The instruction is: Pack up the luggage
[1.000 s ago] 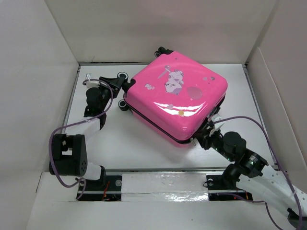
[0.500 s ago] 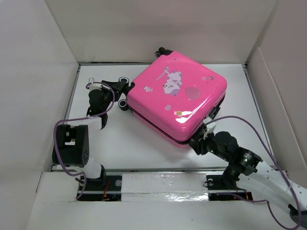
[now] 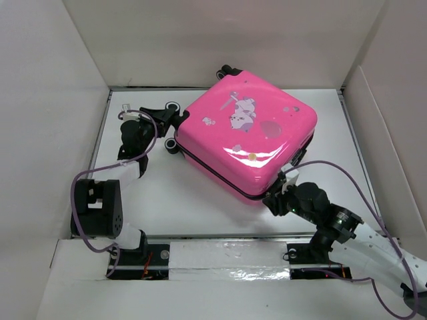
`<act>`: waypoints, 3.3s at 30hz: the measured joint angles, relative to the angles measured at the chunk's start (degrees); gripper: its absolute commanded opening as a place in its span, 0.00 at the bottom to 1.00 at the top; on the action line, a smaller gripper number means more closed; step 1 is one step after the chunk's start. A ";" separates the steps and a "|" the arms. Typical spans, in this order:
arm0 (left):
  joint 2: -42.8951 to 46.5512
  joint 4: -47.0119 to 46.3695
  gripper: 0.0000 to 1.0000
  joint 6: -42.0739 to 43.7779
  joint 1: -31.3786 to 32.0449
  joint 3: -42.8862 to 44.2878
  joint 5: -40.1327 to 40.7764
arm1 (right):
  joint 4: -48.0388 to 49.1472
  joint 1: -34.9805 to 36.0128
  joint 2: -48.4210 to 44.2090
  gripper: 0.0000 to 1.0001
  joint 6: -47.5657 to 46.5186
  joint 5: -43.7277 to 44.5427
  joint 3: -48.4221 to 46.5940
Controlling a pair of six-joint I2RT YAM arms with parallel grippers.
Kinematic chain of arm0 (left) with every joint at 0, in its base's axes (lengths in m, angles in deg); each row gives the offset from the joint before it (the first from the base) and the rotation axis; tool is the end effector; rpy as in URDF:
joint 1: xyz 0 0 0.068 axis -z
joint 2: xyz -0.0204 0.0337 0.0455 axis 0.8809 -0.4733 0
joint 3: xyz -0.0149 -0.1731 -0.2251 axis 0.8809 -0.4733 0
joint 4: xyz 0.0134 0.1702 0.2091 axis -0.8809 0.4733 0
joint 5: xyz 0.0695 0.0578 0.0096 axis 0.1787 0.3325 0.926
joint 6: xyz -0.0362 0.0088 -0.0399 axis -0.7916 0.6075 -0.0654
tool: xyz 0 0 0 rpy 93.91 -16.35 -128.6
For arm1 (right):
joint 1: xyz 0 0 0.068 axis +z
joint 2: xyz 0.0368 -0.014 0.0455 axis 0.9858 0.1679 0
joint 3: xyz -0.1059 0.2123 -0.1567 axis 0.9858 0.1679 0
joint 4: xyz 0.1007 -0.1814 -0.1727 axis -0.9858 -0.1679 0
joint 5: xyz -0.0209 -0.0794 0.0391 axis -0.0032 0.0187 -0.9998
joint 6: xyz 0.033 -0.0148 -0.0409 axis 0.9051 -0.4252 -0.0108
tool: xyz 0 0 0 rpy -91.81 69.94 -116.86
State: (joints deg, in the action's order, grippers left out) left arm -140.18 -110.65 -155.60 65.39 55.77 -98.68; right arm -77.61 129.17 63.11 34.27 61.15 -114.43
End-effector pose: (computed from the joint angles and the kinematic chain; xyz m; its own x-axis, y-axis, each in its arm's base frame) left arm 0.3287 -0.0327 0.2611 -0.3354 -0.8767 -0.3448 0.1896 0.2957 -0.9363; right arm 0.0902 0.0974 0.2392 -0.4530 -0.1699 -0.8752 -0.5996 0.7846 0.1581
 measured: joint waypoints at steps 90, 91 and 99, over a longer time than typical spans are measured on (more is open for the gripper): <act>7.17 2.75 0.69 5.62 -1.16 -4.98 8.61 | 16.90 1.49 -5.14 0.00 1.25 6.62 12.85; 9.97 3.48 0.36 6.56 -1.11 -6.25 10.21 | 16.55 1.60 -5.35 0.00 1.22 6.62 12.85; 28.89 7.87 0.00 20.13 17.20 -18.60 21.59 | 14.12 2.54 -4.42 0.00 1.05 5.14 11.10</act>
State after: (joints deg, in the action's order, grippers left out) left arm -111.28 -102.78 -135.47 82.59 37.17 -77.08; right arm -63.49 131.71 58.70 35.32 66.28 -103.33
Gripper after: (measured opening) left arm 0.003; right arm 0.020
